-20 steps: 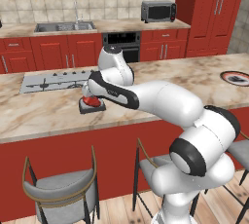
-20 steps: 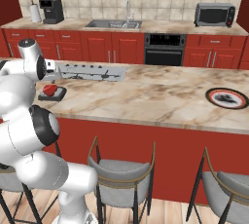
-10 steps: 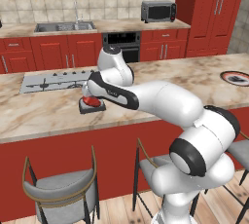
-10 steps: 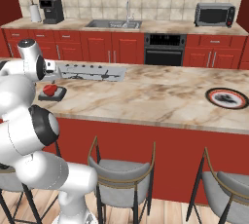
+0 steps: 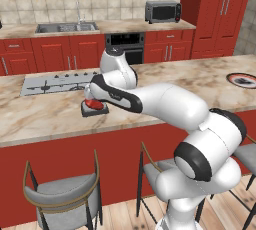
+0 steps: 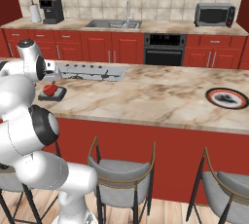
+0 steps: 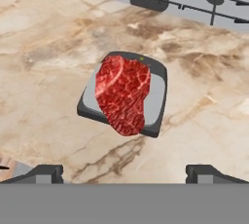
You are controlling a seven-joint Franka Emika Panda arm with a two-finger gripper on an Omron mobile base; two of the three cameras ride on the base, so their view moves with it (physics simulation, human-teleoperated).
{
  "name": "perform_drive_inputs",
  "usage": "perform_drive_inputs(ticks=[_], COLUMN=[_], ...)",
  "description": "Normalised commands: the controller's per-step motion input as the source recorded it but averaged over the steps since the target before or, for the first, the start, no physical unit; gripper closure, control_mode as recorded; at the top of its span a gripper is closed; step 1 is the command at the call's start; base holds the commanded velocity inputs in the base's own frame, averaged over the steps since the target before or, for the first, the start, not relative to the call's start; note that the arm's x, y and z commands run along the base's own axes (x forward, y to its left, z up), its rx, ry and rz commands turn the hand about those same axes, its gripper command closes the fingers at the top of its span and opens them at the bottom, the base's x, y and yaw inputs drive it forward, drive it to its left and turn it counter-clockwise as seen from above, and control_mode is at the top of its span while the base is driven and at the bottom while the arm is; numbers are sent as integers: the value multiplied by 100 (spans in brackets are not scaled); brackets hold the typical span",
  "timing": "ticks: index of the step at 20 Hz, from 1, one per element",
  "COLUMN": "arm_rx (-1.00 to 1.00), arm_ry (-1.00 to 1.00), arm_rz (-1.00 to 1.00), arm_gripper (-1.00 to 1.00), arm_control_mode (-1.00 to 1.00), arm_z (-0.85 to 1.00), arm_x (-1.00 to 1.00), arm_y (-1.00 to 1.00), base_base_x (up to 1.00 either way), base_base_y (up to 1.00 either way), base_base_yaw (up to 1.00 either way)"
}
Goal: Take the steak from the fridge and place it on the digital scale on the counter by the fridge. Wait a few seconds for a reading, then move it to the plate on the dining counter.
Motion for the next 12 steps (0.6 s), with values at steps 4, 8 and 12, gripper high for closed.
perform_drive_inputs(ticks=[4,8,12], arm_rx=[0,0,0], arm_ry=[0,0,0], arm_rz=[-1,-1,-1], arm_gripper=[-100,-100,-100], arm_control_mode=[-100,-100,-100], arm_z=[-4,-5,-4], arm_x=[0,0,0], arm_y=[0,0,0], base_base_x=[0,0,0], base_base_y=[0,0,0], base_base_yaw=[0,0,0])
